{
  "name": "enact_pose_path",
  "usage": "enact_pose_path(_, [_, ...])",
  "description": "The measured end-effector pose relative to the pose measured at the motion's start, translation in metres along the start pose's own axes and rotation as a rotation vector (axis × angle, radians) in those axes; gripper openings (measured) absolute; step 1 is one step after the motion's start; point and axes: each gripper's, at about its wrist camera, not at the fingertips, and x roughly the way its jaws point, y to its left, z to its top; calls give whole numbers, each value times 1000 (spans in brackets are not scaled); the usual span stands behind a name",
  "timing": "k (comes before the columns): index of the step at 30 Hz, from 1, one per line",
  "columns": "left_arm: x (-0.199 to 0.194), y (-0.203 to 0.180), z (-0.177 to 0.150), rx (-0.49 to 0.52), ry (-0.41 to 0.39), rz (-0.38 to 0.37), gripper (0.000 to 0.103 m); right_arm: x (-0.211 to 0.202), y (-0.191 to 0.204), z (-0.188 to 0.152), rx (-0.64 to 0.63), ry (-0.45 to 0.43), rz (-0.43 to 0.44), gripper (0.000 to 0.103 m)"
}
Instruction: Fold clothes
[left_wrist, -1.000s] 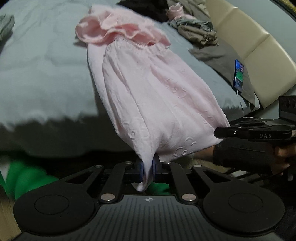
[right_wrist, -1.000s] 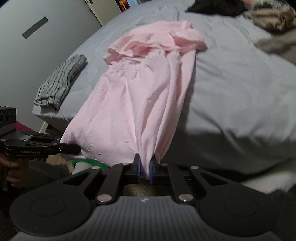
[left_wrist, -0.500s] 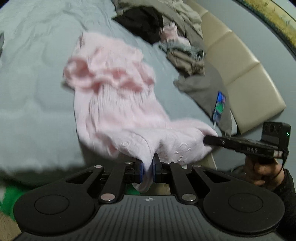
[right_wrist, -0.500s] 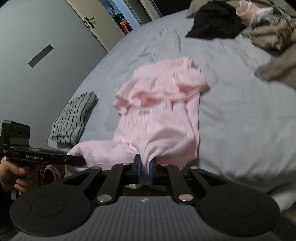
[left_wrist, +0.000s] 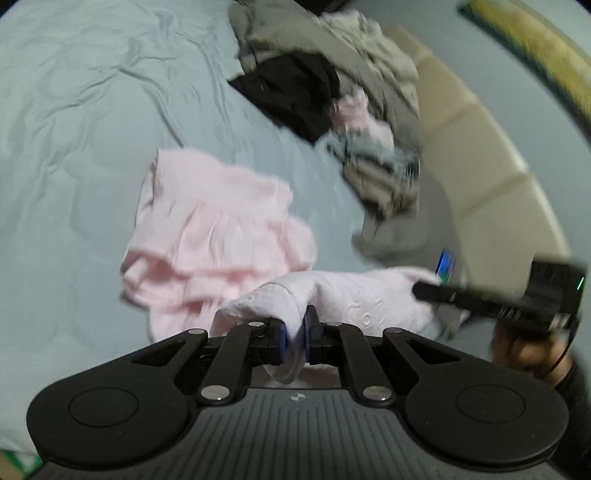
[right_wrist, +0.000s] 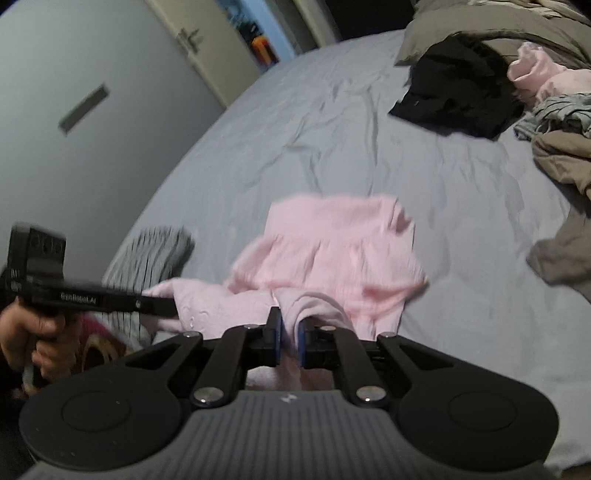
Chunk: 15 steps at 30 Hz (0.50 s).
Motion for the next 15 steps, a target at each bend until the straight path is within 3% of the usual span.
enact_pose_path(6, [20, 2, 46, -54, -90, 15, 7, 19, -15, 38, 71, -57, 7, 10])
enact_pose_path(15, [45, 28, 75, -85, -144, 103, 8, 73, -39, 69, 176, -40, -27, 10])
